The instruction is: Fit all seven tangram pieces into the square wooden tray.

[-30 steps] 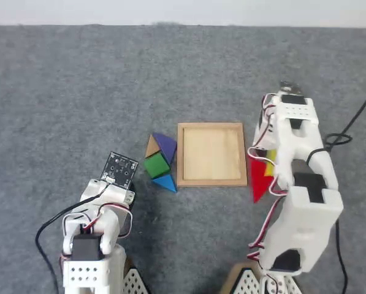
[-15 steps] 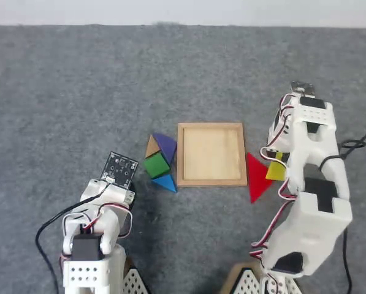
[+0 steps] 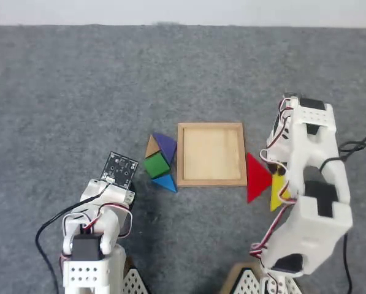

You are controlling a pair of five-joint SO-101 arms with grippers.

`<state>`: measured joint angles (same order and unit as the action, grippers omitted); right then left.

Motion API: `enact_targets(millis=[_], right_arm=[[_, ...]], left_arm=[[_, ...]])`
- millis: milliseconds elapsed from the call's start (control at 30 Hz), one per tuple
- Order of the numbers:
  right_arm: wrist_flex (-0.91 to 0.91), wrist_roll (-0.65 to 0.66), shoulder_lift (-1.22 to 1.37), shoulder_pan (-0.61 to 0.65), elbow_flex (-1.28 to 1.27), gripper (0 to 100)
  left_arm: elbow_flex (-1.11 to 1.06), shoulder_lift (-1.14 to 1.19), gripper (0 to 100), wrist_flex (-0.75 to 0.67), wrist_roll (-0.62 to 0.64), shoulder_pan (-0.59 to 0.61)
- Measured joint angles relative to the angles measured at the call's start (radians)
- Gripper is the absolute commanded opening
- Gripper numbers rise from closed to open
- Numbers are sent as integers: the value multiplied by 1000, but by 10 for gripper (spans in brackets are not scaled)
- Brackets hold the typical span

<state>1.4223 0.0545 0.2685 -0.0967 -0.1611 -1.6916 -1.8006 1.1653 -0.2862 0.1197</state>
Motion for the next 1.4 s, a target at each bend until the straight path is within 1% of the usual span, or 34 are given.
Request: enact_targets(millis=[67,133,233,333,433,533,567,733,1133,1233,1400], right_arm=[[-11,-6,-63,12,-41,245],[-58,-9,-126,17,-115,262],[-164,-9,-207,14,-267,276],[-269,9,-235,11,-411,281],[-324,20,-242,3,-456,281],[-333,44,-221,-17,-446,277],[-328,48,-206,-18,-430,259],[-278,49,-129,-21,-345,50],[-275,49,-144,-68,-338,47],[-276,48,-204,-84,-354,47],[-276,48,-342,-68,-408,47]], left_arm=[[0,0,130,0,0,0],[0,0,130,0,0,0],[0,0,130,0,0,0],[0,0,130,0,0,0],[0,0,130,0,0,0],[0,0,130,0,0,0],[0,0,130,0,0,0],[0,0,130,0,0,0],[0,0,130,0,0,0],[0,0,130,0,0,0],[0,0,130,0,0,0]])
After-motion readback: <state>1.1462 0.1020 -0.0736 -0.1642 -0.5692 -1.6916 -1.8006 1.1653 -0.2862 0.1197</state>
